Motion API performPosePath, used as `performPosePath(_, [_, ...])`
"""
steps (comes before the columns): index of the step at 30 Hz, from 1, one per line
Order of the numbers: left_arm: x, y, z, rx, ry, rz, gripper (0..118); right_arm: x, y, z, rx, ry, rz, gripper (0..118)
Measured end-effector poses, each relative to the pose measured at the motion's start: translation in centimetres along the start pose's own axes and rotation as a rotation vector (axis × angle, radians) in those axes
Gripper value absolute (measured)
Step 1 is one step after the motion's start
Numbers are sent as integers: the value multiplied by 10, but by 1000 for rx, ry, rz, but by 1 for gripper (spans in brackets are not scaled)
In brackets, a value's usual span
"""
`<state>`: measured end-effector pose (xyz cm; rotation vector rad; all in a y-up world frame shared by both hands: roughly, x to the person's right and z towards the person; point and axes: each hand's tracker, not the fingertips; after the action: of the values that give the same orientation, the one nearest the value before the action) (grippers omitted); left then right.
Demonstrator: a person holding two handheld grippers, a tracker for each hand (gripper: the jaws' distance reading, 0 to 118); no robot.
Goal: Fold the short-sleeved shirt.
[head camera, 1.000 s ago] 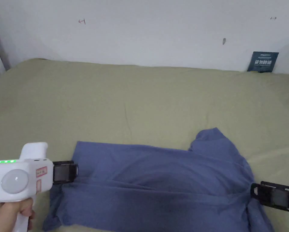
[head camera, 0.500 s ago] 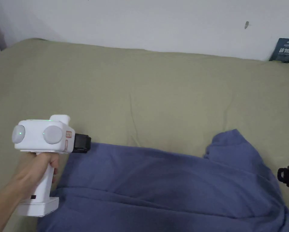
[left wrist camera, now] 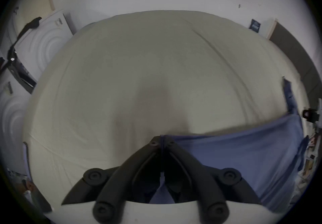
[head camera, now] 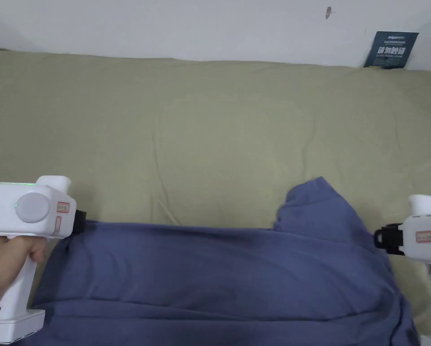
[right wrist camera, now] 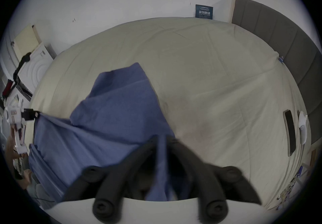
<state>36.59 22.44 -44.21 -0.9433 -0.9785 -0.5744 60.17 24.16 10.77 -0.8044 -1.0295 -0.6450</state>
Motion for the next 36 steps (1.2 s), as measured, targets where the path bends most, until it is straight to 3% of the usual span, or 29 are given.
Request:
performPosePath(1, [0,-1,-1,4,3,-13,0,0,5,-4,-12,4,-12,54])
performPosePath(2, [0,-1,-2,4,5,-10,0,2,8,-11,-55,33,-24,98])
performPosePath(3, [-2,-1,-3,10,8,10,0,3,11,-19,-88,47,-27,118])
performPosePath(4, [-3,-2,-3,7,0,27,0,-1,17,-22,-71,18,-14,118])
performPosePath(7, [-3,-3,-6,-2,-18,50,0,-2,13,-45,-220,-27,21,118])
performPosePath(8, [-2,-3,-6,-3,-15,45,0,-2,12,-50,-230,-44,37,117])
performPosePath(9, [-1,-3,-7,0,-11,41,0,2,12,-54,-243,-54,57,103])
performPosePath(10, [0,-3,-7,0,-8,40,0,2,12,-54,-231,-96,74,99])
performPosePath(11, [0,-4,-6,-8,-8,40,0,2,12,-48,-211,-65,63,92])
performPosePath(12, [-1,-3,-5,-7,-7,38,0,3,14,-37,-194,-62,64,58])
performPosePath(13, [-2,-2,-3,-9,-7,38,0,6,16,-29,-159,-69,85,11])
performPosePath(14, [-2,-2,0,-12,-8,37,0,10,18,-22,-143,-41,88,0])
performPosePath(15, [-3,-2,4,-1,5,27,0,11,19,-15,-111,16,58,0])
performPosePath(16, [-4,-5,11,4,9,27,0,13,20,-8,-141,9,23,0])
performPosePath(21, [-13,-17,52,38,-14,53,0,17,15,40,-65,55,18,0])
performPosePath(25, [-17,-28,83,70,-18,65,0,11,8,68,-31,57,60,0])
performPosePath(28, [-18,-40,105,93,-28,63,0,12,1,94,30,84,36,0])
performPosePath(36, [-29,-95,161,143,-32,66,0,20,-59,154,82,126,34,0])
